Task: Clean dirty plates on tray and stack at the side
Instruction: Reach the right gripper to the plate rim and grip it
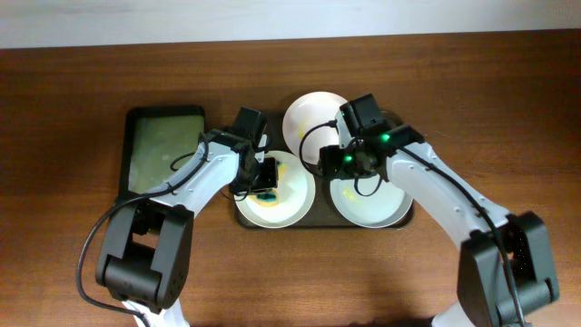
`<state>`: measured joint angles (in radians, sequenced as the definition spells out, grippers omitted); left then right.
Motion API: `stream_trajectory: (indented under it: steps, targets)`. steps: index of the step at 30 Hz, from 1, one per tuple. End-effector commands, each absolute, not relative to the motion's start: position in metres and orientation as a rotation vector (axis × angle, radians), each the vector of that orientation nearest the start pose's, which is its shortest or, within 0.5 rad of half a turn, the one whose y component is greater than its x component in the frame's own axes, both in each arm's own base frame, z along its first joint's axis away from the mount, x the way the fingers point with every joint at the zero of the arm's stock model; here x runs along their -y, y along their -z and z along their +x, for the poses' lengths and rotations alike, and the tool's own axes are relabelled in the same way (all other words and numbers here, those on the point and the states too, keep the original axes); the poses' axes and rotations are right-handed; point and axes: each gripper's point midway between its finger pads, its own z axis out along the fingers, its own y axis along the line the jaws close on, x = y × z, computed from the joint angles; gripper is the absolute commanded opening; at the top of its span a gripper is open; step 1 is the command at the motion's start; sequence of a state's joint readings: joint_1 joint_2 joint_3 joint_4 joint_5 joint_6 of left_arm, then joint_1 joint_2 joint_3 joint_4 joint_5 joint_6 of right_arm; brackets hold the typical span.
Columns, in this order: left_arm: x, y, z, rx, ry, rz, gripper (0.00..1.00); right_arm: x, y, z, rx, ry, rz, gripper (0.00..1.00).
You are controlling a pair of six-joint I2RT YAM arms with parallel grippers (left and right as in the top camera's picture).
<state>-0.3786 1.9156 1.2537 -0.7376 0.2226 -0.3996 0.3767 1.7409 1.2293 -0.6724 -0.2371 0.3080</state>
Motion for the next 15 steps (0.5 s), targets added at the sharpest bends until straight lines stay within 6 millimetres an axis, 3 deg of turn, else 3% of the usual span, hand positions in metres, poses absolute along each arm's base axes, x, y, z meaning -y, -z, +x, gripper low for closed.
stream_trajectory:
  steps: [1,5,12,15]
  targets:
    - [0.171,-0.021,0.344,-3.027,0.383,0.015,0.0,-0.19,-0.059,0.366,-2.828,-0.478,-0.176,0.48]
    - [0.171,-0.021,0.344,-3.028,0.383,0.015,0.0,-0.197,-0.034,0.368,-2.859,-0.503,-0.208,0.43]
    - [0.172,-0.021,0.345,-3.026,0.384,0.015,0.0,-0.216,-0.039,0.364,-2.84,-0.635,-0.253,0.44]
    - [0.173,-0.021,0.346,-3.02,0.393,0.006,0.0,-0.225,-0.03,0.357,-2.855,-0.577,-0.3,0.44]
